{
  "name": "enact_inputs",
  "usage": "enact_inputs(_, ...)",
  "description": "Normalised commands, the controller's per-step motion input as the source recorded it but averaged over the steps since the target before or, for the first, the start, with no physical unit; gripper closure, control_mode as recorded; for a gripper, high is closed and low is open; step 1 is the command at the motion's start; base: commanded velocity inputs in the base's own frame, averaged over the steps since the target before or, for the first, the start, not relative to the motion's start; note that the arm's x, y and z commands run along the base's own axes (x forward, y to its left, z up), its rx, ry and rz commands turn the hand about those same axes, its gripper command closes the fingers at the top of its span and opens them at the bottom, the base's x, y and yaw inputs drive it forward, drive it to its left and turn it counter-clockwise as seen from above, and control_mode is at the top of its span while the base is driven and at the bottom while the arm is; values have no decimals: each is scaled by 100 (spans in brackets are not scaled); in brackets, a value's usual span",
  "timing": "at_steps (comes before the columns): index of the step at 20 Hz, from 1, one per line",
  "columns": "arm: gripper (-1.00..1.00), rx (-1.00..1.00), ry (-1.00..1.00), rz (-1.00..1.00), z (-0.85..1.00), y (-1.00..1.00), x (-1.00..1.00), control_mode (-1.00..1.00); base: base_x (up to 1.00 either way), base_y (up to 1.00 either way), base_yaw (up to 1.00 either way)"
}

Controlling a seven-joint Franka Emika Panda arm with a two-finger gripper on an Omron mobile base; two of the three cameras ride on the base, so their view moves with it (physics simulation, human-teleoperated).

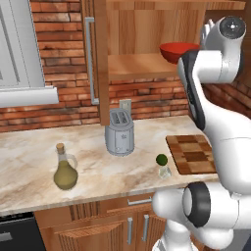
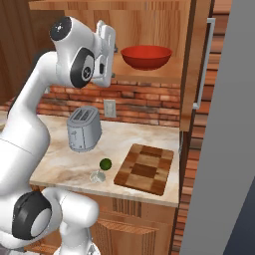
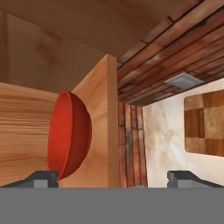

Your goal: Open the cabinet. Place the bowl and condiment on the counter. Then place the lime and garlic on the cutting board.

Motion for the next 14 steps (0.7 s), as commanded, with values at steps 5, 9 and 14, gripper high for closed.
enact_inputs(5, -100, -2, 5, 0, 0, 0, 27, -100, 0, 0, 0)
enact_inputs(9, -100, -2, 1, 0, 0, 0, 19, -100, 0, 0, 0)
enact_inputs(14, -100, -1, 0, 0, 0, 0, 11, -100, 0, 0, 0)
